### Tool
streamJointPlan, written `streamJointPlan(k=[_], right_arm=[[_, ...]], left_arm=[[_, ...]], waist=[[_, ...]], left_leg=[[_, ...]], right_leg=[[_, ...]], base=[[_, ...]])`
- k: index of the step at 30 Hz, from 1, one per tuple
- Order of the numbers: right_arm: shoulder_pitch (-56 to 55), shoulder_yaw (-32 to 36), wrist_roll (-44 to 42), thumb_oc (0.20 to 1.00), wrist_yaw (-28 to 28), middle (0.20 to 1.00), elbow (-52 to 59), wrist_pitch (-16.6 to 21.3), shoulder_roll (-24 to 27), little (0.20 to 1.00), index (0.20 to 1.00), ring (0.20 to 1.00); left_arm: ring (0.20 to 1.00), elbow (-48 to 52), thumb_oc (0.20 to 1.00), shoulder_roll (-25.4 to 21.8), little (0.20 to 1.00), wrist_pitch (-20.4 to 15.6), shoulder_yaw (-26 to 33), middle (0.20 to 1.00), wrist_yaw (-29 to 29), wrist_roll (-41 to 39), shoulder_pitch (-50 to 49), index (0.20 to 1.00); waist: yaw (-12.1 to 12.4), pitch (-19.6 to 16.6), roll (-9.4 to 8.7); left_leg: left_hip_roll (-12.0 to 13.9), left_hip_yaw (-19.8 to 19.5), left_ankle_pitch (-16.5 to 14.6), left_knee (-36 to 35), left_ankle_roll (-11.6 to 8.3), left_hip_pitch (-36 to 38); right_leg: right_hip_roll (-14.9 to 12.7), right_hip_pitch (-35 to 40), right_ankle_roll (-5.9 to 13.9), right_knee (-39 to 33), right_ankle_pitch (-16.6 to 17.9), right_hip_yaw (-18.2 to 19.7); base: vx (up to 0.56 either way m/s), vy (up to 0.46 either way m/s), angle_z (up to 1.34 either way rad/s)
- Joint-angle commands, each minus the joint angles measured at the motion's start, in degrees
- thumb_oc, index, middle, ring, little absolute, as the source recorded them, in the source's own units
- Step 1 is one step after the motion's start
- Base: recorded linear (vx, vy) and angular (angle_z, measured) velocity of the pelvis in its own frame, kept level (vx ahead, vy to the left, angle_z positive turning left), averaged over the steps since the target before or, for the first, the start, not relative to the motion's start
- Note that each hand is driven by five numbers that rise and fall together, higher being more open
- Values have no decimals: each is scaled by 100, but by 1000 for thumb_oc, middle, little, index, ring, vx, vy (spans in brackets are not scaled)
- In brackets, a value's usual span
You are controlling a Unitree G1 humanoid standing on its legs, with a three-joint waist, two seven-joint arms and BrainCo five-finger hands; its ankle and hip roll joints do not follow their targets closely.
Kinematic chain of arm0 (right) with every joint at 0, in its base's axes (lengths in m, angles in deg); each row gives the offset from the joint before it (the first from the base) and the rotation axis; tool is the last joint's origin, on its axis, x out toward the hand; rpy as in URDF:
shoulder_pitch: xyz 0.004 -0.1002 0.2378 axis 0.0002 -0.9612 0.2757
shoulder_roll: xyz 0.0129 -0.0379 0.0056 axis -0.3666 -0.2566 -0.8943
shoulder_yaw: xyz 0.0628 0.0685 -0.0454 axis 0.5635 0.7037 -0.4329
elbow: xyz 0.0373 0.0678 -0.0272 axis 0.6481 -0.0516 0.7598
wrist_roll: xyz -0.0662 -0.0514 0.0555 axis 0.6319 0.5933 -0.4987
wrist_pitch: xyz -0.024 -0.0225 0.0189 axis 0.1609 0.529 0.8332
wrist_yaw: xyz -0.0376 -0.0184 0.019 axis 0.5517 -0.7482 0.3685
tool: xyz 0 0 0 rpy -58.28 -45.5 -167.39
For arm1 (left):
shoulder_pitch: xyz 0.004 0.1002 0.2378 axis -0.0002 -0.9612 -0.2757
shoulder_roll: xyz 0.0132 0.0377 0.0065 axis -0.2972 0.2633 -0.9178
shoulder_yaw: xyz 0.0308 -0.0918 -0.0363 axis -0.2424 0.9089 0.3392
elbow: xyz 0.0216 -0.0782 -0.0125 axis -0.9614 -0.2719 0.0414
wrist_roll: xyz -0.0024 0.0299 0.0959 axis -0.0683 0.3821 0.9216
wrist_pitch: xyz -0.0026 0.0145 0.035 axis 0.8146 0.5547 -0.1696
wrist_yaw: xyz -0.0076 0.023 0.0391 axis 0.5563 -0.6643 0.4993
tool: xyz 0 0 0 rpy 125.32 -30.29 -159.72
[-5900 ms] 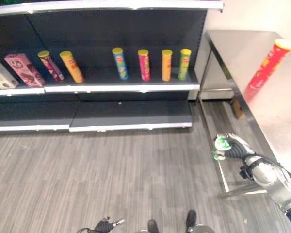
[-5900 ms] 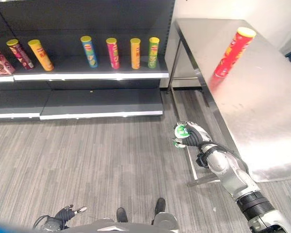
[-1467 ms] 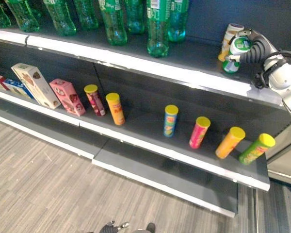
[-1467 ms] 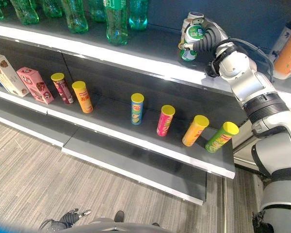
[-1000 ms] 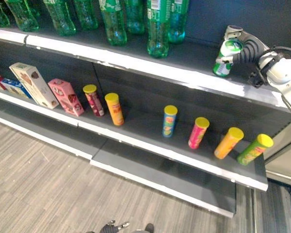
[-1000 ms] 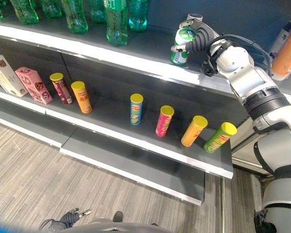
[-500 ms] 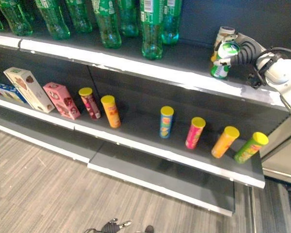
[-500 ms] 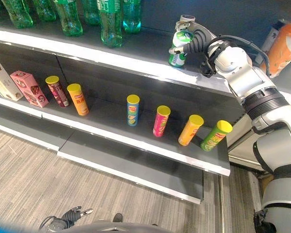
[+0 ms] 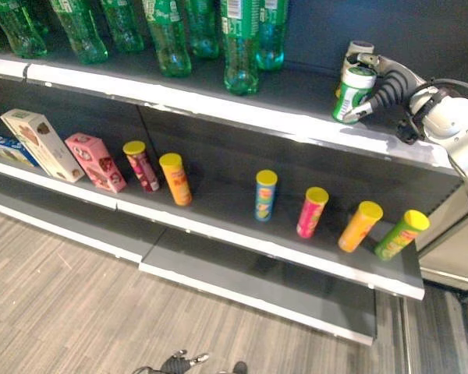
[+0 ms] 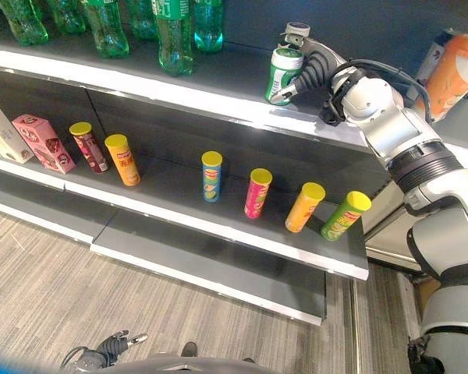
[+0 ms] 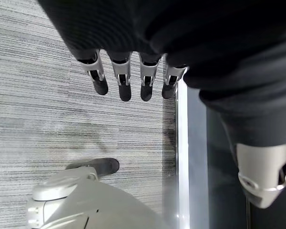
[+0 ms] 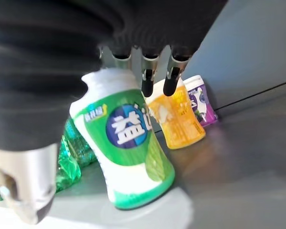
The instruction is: Put the goods on the table back onto the shelves and tidy them up.
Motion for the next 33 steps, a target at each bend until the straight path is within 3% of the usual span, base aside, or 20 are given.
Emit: streamJointPlan(k=[1, 4, 6, 8, 13, 16, 23, 26, 28, 31, 33], right_arm=[[790, -23, 315, 1000, -503, 1000, 155, 206, 308, 1000, 1000, 1000], [858, 57, 662, 1000, -797, 1000, 595, 247, 484, 1000, 1000, 1000], [-39, 1189, 1239, 1000, -1185, 1000, 2568, 414, 872, 1000, 1000, 1000], [-578, 1706, 1312, 1000, -1190, 1000, 3328, 492, 866, 1000, 1000, 1000], [-2056, 2641, 1085, 1000, -963, 1000, 4615, 670, 532, 1000, 1000, 1000], [-3958, 3396, 1197, 1000, -633, 1000, 5333, 711, 113, 1000, 1000, 1000], [-5952, 3972, 1286, 1000, -368, 1000, 5441, 622, -622, 1000, 1000, 1000], [-6344, 4194, 1377, 1000, -451, 1000, 5360, 605, -783, 1000, 1000, 1000], [-6576, 4448, 1555, 1000, -614, 1000, 5239, 572, -823, 1000, 1000, 1000], [-6793, 4810, 1724, 1000, -835, 1000, 5221, 595, -890, 1000, 1000, 1000], [-7006, 5217, 1875, 1000, -1047, 1000, 5205, 585, -930, 1000, 1000, 1000]], left_arm=[[1000, -152, 1000, -356, 1000, -55, -24, 1000, -90, 50, 319, 1000], [1000, -177, 1000, -343, 1000, -48, 69, 1000, -133, 50, 314, 1000], [1000, -231, 1000, -209, 1000, -19, 335, 1000, -275, 159, 324, 1000], [1000, -259, 1000, -161, 1000, -3, 389, 1000, -341, 238, 337, 1000], [1000, -278, 1000, -70, 1000, 32, 427, 1000, -413, 385, 387, 1000], [1000, -249, 1000, 52, 1000, 46, 441, 1000, -366, 649, 379, 1000], [1000, -212, 1000, 31, 1000, 42, 453, 1000, -319, 967, 529, 1000], [1000, -78, 1000, -10, 1000, 41, 396, 1000, -305, 1004, 595, 1000], [1000, 50, 1000, -24, 1000, 43, 335, 1000, -287, 952, 652, 1000], [1000, 96, 1000, -25, 1000, 44, 286, 1000, -272, 959, 645, 1000], [1000, 114, 1000, -62, 1000, 40, 308, 1000, -260, 979, 631, 1000]], waist=[[51, -3, -241], [-10, -3, -230], [-216, 6, -145], [-302, 5, -120], [-447, 18, -79], [-724, 154, 20], [-1161, 562, 45], [-1242, 672, 51], [-1287, 647, 102], [-1276, 548, 109], [-1270, 403, 48]], left_leg=[[249, 845, -690, 79, -371, 245], [257, 905, -712, 79, -356, 259], [270, 1062, -788, 79, -295, 311], [266, 1131, -820, 79, -248, 326], [250, 1407, -901, 79, -120, 359], [178, 1744, -1013, 79, 75, 425], [154, 2410, -1077, 79, 315, 400], [218, 2695, -1094, 79, 341, 400], [318, 2844, -1157, 79, 328, 457], [376, 3010, -1188, 79, 337, 446], [391, 3157, -1213, 79, 313, 423]], right_leg=[[-120, 394, 264, 70, -872, 383], [-124, 369, 271, 70, -855, 437], [-141, 296, 301, 70, -797, 648], [-141, 241, 324, 70, -758, 784], [-160, 62, 388, 70, -629, 1198], [-223, -144, 510, 70, -391, 1689], [-273, -1015, 727, 931, -192, 2283], [-325, -1214, 761, 1211, -199, 2131], [-546, -1054, 733, 1278, -283, 1700], [-803, -899, 730, 1199, -108, 1326], [-967, -724, 847, 965, 195, 1122]], base=[[1, 20, -7], [2, 39, -5], [12, 98, -12], [1, 75, -38], [-10, 115, -67], [-33, 234, -80], [-85, 195, -71], [-56, 71, -90], [43, 13, -72], [22, -39, -52], [61, -132, -36]])
